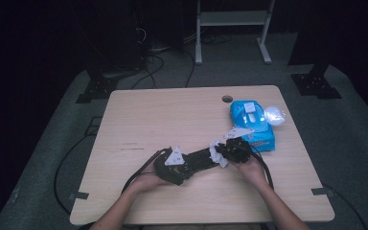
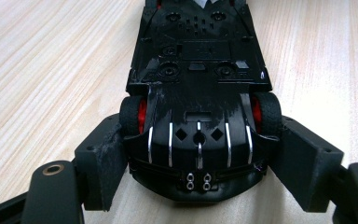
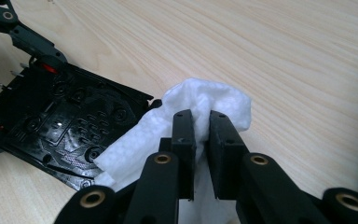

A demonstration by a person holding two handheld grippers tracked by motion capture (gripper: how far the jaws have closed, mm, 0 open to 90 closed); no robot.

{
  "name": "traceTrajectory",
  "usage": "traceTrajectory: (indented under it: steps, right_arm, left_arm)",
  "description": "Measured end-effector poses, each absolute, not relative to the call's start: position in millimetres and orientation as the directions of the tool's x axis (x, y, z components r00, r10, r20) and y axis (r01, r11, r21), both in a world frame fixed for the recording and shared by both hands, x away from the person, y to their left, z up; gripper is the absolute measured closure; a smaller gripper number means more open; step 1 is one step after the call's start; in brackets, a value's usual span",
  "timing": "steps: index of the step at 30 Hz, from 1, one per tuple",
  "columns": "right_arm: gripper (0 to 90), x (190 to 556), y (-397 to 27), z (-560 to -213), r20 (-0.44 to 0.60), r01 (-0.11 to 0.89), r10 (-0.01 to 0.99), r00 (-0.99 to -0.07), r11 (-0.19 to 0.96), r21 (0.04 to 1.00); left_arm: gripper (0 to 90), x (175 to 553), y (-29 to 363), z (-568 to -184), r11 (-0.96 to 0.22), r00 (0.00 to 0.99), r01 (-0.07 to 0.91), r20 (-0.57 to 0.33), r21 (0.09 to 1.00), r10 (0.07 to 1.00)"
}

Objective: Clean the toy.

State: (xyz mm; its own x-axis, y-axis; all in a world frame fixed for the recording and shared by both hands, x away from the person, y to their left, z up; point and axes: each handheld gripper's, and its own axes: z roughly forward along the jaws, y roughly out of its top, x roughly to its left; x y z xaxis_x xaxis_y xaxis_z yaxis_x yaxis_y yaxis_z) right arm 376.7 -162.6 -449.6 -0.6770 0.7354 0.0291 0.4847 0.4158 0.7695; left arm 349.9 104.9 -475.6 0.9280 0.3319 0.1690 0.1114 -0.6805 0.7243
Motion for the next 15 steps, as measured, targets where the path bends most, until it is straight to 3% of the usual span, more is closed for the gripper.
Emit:
traceTrajectory:
  steps: [9, 15]
  right_arm:
    - [80.9, 391, -146, -448, 0.04, 0.477, 0.729, -0.684, 0.405, 0.78]
    - [81.0, 369, -163, -448, 0.031, 0.472, 0.717, -0.697, 0.425, 0.772]
  left_arm:
    - [24.2, 351, 107, -476, -0.674, 0.927, 0.117, 0.162, 0.729, 0.337]
    - [24.1, 350, 106, -477, -0.677, 0.929, 0.118, 0.16, 0.726, 0.333]
